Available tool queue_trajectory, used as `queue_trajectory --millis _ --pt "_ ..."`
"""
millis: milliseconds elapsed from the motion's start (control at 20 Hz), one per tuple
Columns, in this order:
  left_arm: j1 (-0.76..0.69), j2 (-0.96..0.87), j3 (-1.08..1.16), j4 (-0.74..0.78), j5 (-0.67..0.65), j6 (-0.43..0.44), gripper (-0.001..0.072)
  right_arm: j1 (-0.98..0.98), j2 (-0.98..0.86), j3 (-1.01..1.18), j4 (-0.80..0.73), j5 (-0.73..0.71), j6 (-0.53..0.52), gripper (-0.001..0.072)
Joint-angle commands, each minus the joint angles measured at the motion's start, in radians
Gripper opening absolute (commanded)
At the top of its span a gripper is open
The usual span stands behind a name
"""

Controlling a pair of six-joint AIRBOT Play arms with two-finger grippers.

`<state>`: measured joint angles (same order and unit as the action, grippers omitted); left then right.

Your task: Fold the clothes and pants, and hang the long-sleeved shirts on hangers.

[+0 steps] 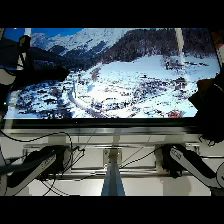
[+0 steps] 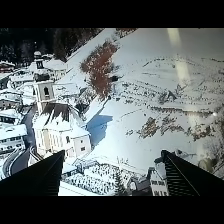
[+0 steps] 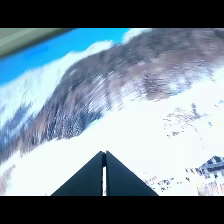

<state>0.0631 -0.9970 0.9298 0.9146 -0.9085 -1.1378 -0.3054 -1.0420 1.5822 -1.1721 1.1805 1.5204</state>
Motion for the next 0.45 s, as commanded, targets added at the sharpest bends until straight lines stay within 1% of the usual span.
queue_trajectory --millis 0,50,100,200,250,400 --pt "0.001 -0.001 0.000 0.000 0.000 0.000 0.0712 0.359 -0.059 0.001 -0.217 -0.045 -0.254 0.0025" --pt "0.001 -0.001 0.000 0.000 0.000 0.000 0.0712 0.432 -0.076 0.001 -0.315 -0.048 -0.276 0.0025" --pt "0.001 -0.001 0.000 0.000 0.000 0.000 0.0712 0.487 -0.090 0.001 -0.404 -0.049 -0.272 0.0025" --pt "0.001 -0.001 0.000 0.000 0.000 0.000 0.0712 0.535 -0.108 0.001 -0.509 -0.047 -0.219 0.0025" --pt "0.001 -0.001 0.000 0.000 0.000 0.000 0.0712 0.536 -0.109 0.001 -0.520 -0.046 -0.194 0.0025" --pt "0.001 -0.001 0.000 0.000 0.000 0.000 0.0712 0.536 -0.107 0.001 -0.494 -0.009 -0.191 0.0026"
